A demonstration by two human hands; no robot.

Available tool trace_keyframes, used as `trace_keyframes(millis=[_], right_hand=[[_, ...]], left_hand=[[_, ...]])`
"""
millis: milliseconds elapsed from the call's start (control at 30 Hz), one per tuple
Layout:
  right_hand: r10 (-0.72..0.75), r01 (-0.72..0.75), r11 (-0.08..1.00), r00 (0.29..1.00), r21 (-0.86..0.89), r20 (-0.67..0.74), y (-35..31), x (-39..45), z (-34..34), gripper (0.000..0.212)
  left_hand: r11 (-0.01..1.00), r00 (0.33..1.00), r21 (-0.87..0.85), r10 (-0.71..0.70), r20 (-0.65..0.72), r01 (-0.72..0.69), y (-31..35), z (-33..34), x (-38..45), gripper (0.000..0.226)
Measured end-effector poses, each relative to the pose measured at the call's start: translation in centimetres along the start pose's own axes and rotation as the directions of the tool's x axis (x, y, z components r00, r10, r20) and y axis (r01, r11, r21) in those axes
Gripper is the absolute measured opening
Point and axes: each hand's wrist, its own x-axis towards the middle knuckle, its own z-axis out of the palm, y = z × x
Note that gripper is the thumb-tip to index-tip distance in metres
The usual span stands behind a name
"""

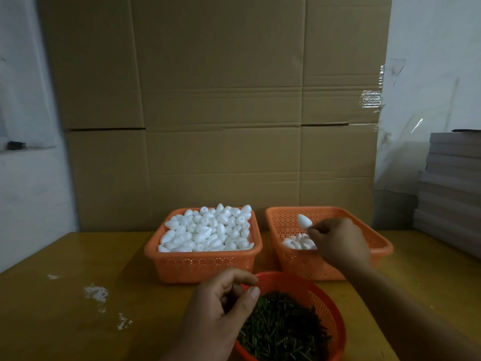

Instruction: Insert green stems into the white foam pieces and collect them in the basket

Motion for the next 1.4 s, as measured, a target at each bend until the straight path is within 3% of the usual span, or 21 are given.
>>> trace_keyframes(millis=[233,367,633,767,900,1033,1167,1300,1400], right_hand=[[0.133,-0.113,0.963,0.989,-0.243,0.067,0.9,3.2,0.5,0.039],[0.148,-0.107,0.941,0.983,-0.322,0.105,1.0,3.6,0.5,0.023],[0.162,-0.104,0.916,0.98,-0.388,0.118,0.9,3.7,0.5,0.018],[0.138,-0.094,0.937,0.984,-0.336,0.11,0.6,2.6,-0.2,0.021],[0.062,-0.049,0.984,0.995,-0.172,0.077,0.2,0.5,-0.7,0.032],[-0.108,0.109,0.994,0.99,-0.011,0.095,-1.6,-3.5,-1.3,0.022],[-0.237,0.228,0.97,0.965,0.08,0.112,-3.0,-7.5,-1.7,0.031],[-0.307,0.301,0.952,0.923,0.06,0.233,-3.6,-9.6,-0.8,0.028],[-0.34,0.342,0.939,0.905,0.036,0.255,-3.8,-10.5,-0.3,0.027]], left_hand=[[1.0,1.0,0.008,-0.008,0.014,0.008,0.2,-0.2,0.0,0.009],[1.0,1.0,0.026,-0.006,0.016,0.005,0.3,-0.3,0.0,0.01],[1.0,1.0,0.031,0.0,0.01,0.0,0.4,-0.1,0.0,0.009],[0.997,1.0,0.081,0.015,0.022,-0.017,0.3,-0.3,0.0,0.016],[0.994,0.999,0.105,0.039,0.01,-0.04,0.2,-0.4,0.2,0.017],[0.996,0.999,0.083,0.025,-0.032,-0.022,0.4,-0.6,0.5,0.026],[0.992,0.997,0.124,-0.021,-0.074,0.03,1.0,-1.4,1.5,0.042],[0.951,0.988,0.304,-0.01,-0.153,0.057,0.1,-2.7,5.1,0.027],[0.885,0.992,0.459,-0.025,-0.125,0.08,-0.6,-3.3,8.8,0.014]])
